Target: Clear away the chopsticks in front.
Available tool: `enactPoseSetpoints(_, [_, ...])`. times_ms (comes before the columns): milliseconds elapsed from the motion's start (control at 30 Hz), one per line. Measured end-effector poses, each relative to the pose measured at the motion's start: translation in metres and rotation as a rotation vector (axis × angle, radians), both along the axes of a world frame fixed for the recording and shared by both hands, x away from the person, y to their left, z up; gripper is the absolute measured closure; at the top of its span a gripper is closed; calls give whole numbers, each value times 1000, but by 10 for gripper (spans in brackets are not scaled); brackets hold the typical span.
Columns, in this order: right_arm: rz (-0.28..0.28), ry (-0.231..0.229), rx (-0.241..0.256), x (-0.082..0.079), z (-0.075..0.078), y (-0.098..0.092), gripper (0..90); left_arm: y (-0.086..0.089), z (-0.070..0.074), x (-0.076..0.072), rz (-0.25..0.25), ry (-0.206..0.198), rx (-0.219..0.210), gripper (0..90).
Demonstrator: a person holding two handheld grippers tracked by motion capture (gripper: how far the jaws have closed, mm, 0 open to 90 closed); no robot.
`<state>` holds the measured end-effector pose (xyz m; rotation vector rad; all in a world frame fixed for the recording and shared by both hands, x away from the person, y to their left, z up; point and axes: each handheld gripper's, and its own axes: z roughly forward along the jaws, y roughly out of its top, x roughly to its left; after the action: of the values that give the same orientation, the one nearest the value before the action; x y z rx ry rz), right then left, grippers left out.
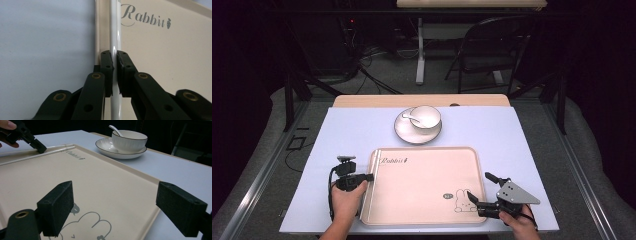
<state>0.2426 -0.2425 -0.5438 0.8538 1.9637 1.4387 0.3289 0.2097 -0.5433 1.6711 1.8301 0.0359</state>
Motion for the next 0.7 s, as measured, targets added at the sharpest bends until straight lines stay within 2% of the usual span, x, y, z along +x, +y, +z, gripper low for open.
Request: enactPoseSetpoints(700, [4, 0, -1, 0, 0, 0, 140, -1, -3, 1, 3, -8, -18, 815])
